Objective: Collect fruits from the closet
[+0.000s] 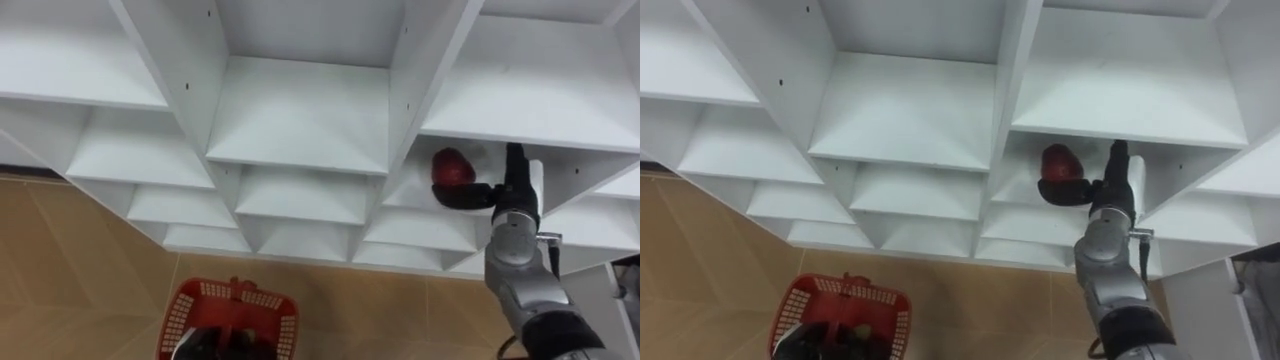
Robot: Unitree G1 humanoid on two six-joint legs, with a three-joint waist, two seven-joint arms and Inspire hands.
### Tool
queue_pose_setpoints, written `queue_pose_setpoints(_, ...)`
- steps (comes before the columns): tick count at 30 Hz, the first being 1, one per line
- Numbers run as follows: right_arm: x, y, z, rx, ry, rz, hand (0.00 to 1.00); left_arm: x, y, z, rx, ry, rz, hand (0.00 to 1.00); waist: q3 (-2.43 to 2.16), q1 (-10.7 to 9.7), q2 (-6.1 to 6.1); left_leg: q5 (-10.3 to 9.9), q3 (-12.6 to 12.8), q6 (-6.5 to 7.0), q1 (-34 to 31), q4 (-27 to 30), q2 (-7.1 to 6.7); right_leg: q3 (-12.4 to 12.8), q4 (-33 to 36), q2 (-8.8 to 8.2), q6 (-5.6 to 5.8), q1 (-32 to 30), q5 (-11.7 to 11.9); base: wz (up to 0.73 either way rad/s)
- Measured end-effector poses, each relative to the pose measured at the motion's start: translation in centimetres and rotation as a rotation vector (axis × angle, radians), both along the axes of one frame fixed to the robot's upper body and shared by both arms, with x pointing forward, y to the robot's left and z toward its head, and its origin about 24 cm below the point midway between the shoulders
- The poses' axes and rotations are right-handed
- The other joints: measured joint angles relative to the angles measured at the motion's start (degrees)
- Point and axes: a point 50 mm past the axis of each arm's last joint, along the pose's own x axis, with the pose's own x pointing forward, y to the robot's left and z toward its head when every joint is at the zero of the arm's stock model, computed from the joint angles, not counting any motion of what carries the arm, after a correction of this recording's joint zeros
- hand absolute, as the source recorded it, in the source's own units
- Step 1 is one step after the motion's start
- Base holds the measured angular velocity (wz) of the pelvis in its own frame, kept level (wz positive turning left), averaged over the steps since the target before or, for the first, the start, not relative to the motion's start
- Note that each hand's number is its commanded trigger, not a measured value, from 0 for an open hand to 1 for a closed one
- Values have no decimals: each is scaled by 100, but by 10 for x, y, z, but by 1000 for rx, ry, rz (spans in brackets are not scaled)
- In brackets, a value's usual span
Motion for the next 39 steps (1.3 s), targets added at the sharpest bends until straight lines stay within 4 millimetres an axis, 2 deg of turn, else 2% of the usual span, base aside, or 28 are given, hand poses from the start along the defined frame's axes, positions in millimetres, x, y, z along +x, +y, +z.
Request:
queue_pose_setpoints(11,-6,-7,-12,23,61,-44,0,3,-2,1,7,-12,-15,100,12,96,-27,4,-6,-4,12,-12,-2,18,4,1,0,-1,0,0)
queue_pose_setpoints(17,1,-10,-9,-3,68,-44,0,2,-2,1,-6,-8,-27,100,31,136,-56,7,-62,-5,-85,50,-6,-66,9,-9,-3,-41,2,5)
queue_pose_setpoints(23,18,-7,4,-15,50,-32,0,1,-3,0,-16,-2,-32,100,50,177,-71,8,-104,-6,-183,122,-1,-101,9,-7,-20,-96,12,3)
queue_pose_setpoints(33,16,-9,-2,-73,101,32,0,7,-2,2,-24,-16,-38,100,71,452,-86,17,-138,-15,-308,121,4,-112,96,-8,-20,-252,11,1)
queue_pose_setpoints(39,16,-13,0,-82,102,35,0,9,0,3,-22,-23,-32,100,84,499,-89,17,-145,-15,-313,120,3,-111,96,-7,-20,-251,11,0)
